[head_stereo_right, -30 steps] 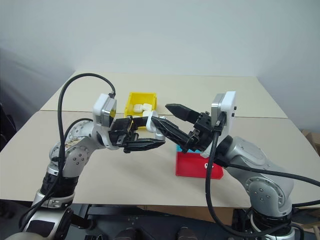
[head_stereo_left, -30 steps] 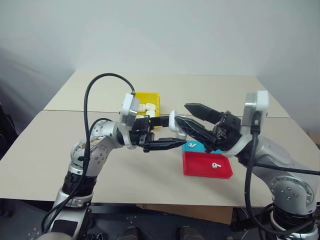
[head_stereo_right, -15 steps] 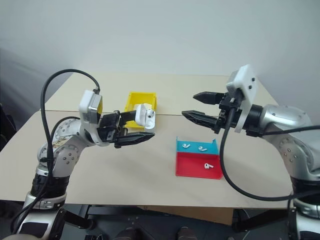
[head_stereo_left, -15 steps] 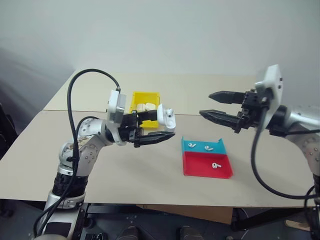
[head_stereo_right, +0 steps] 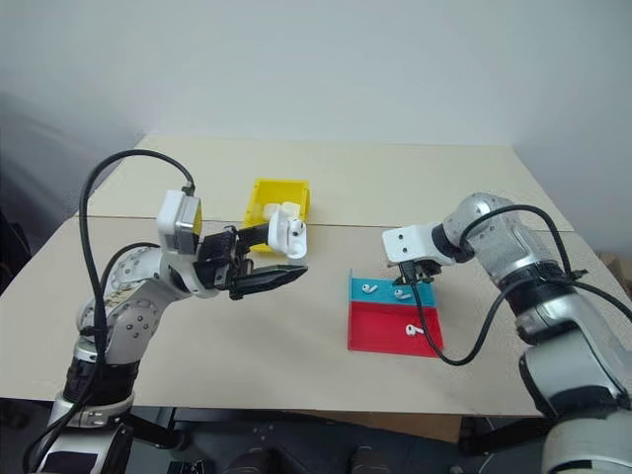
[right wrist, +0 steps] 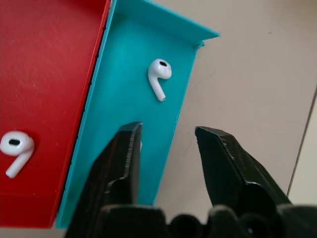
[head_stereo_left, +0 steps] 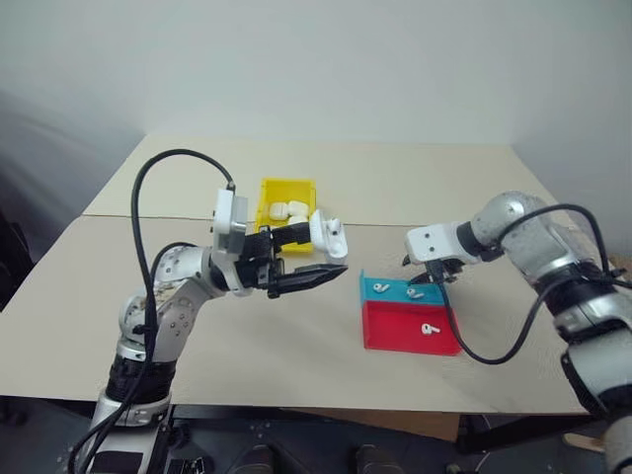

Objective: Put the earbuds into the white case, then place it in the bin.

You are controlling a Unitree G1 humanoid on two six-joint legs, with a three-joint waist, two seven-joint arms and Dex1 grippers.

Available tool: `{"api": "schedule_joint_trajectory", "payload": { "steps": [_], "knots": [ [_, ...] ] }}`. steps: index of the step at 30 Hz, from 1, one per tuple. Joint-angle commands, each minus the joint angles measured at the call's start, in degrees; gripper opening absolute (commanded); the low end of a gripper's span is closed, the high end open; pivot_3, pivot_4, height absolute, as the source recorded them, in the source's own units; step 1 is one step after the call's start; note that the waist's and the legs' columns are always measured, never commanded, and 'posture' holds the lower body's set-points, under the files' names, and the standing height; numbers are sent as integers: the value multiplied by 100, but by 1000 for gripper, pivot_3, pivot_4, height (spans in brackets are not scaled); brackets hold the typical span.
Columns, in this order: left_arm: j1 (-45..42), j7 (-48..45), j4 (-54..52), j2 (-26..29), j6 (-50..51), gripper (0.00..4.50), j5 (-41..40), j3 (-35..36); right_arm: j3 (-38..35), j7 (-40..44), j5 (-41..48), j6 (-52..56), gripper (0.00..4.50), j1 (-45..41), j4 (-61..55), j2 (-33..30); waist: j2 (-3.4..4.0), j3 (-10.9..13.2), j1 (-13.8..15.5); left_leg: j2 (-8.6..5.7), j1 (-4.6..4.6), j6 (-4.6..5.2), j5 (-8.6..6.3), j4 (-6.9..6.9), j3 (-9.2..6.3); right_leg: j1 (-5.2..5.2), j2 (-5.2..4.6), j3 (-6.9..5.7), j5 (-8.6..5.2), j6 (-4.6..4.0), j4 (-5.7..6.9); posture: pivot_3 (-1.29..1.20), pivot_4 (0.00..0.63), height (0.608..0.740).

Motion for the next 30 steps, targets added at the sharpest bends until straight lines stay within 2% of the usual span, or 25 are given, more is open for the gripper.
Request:
{"api": "schedule_joint_trajectory", "payload": {
  "steps": [1, 9, 23, 26, 29, 30],
  "knots": [
    [111, 123, -399, 5, -51, 2767, -136, 94, 7, 436, -262, -691, 2199, -326, 786, 173, 0, 0, 4, 0, 2, 0, 0, 0, 0, 3, 0, 0, 0, 0, -1, 0, 150, 740],
    [360, 329, -898, 13, 99, 2767, -424, 72, 53, 183, -940, -1231, 2199, -647, 2019, 718, 1, 1, -12, 0, 10, -3, 2, 7, -1, 3, 1, 0, 3, -5, 22, 0, 150, 740],
    [370, 228, -1042, 129, 127, 2767, -624, 0, 9, -451, -1551, -1345, 2199, -643, 2592, 1031, 2, 1, -71, 0, 62, -8, 7, 27, -3, 42, 2, 3, -35, -3, 67, 0, 150, 740],
    [347, 220, -1026, 157, 134, 2767, -628, -2, -9, -470, -1572, -1323, 1685, -627, 2623, 1062, 2, 1, -107, 0, 64, -7, 7, 29, -4, 44, 2, 3, -34, -3, 72, 0, 150, 740],
    [324, 225, -1015, 170, 135, 2767, -624, -12, 1, -468, -1613, -1263, 721, -630, 2670, 1082, 2, 1, -135, 0, 64, -7, 7, 29, -5, 46, 2, 3, -24, 10, 72, 0, 150, 740],
    [318, 227, -1010, 171, 137, 2767, -621, -16, -20, -503, -1609, -1205, 650, -628, 2684, 1103, 2, 1, -143, 0, 64, -7, 7, 29, -5, 46, 2, 3, -21, 15, 72, 0, 150, 740]
  ]
}}
